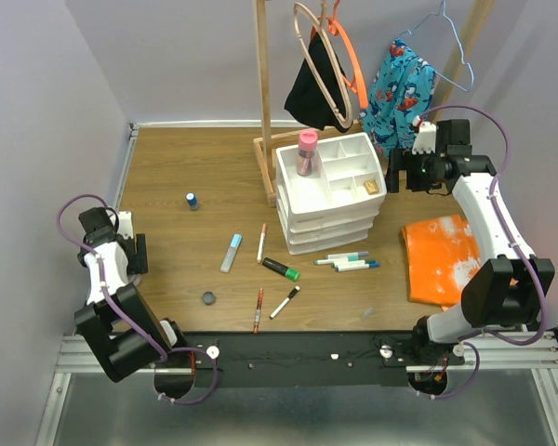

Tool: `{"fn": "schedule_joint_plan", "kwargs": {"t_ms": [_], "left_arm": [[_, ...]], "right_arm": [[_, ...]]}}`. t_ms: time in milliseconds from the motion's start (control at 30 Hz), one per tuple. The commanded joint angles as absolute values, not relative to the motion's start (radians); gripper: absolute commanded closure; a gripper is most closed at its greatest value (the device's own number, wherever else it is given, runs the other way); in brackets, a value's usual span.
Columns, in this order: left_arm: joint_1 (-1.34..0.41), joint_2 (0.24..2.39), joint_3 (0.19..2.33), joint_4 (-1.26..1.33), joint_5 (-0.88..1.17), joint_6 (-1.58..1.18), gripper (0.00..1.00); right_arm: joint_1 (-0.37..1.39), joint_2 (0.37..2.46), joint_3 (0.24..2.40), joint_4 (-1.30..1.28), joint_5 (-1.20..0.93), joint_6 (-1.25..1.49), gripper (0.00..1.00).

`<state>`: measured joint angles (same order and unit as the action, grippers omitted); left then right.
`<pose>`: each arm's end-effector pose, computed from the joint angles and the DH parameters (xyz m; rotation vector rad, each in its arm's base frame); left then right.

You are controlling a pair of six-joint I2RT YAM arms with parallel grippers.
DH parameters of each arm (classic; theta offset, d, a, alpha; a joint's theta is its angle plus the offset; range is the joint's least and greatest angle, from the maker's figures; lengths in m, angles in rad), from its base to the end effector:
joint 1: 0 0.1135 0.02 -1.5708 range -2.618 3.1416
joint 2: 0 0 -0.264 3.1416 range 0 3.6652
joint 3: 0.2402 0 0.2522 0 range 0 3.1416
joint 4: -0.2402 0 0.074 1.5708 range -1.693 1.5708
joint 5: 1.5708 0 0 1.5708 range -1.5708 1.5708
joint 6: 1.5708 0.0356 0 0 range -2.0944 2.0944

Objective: Sort the stationery into containers
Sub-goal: Pick up the stationery from the center of the board.

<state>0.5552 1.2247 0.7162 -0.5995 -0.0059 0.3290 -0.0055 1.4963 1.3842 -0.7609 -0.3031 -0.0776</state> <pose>0.1890 0.1175 0.1969 -0.3079 2.6945 0.2806 0.3199 0.0089 0.3262 -0.2210 2.4074 0.3318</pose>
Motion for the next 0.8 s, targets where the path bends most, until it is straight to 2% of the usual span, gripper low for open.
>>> {"fn": "schedule_joint_plan", "kwargs": {"t_ms": [0, 200, 433, 567, 767], "left_arm": [[0.563, 1.247, 0.742, -0.583, 0.048, 0.341, 0.21], [0.561, 1.269, 0.747, -0.581, 0.055, 0.345, 0.27], [0.561, 1.261, 0.773, -0.63, 0.11, 0.36, 0.43], [0.558, 1.226, 0.844, -0.776, 0.236, 0.396, 0.54], [0.523, 1.18, 1.055, -1.035, 0.434, 0.506, 0.56]], "right_arm": [[-0.006, 1.488, 1.362, -0.769, -0.305, -0.057, 0.02], [-0.005, 1.482, 1.356, -0.762, -0.298, -0.058, 0.02], [-0.006, 1.465, 1.33, -0.758, -0.291, -0.055, 0.02], [-0.006, 1.454, 1.315, -0.749, -0.29, -0.058, 0.02], [-0.006, 1.448, 1.295, -0.719, -0.287, -0.058, 0.02]]}}
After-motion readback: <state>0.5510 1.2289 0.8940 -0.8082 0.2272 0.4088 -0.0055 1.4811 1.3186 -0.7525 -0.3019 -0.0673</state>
